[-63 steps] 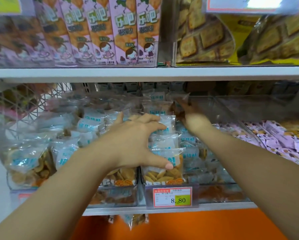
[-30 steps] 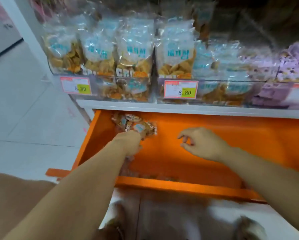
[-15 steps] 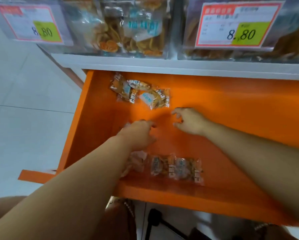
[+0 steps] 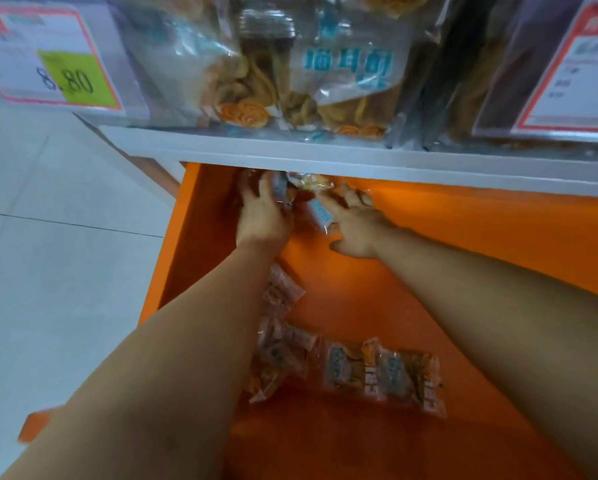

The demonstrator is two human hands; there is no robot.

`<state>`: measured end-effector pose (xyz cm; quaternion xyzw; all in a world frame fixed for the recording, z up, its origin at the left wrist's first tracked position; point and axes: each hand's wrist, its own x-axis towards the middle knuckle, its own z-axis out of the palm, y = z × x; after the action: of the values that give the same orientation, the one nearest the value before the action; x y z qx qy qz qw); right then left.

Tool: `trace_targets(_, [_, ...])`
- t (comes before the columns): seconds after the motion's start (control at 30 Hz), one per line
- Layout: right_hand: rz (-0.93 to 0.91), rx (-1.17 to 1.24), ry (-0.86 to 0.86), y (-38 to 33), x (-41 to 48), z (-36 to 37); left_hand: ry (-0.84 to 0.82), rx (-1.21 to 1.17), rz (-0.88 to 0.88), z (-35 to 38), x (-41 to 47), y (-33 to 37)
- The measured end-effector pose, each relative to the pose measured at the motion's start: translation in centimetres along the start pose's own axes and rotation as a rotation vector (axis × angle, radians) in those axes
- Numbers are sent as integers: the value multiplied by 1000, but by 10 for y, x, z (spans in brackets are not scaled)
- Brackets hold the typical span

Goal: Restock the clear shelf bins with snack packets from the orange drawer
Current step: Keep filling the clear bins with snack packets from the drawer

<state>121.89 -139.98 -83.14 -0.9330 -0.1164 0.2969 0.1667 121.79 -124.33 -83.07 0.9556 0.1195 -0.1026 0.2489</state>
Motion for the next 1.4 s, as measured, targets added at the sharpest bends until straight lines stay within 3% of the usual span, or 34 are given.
trace_targets(0.13, [27, -81, -19, 13, 2, 13, -310, 7, -73, 7, 2, -11])
trace_targets(0.2, [24, -76, -14, 20, -12, 19, -374, 37, -55, 12, -4, -11])
trace_targets(0.3, [-47, -151, 27, 36, -43, 32, -406, 94, 42, 15, -12, -2])
trace_targets(0.43, [-121, -12, 70, 59, -77, 33, -452, 75, 196, 17, -21, 13])
trace_targets(0.57, [-48, 22, 257, 68, -89, 21, -327, 155, 240, 33, -31, 17])
trace_targets(0.7, [84, 48, 2, 74, -78, 28, -436, 57, 165, 40, -27, 12])
trace_targets(0.8, [105, 51, -117, 82, -67, 41, -455, 194, 161, 44, -22, 7])
trace_targets(1.03, [205, -63, -134, 99, -84, 39, -607, 475, 210, 54, -43, 12])
trace_targets(1.2, [236, -57, -102, 114, -92, 34, -604, 289, 290, 66, -49, 16])
trace_targets(1.4, [205, -94, -155, 118, -111, 20, -717, 343, 300, 52, -49, 26])
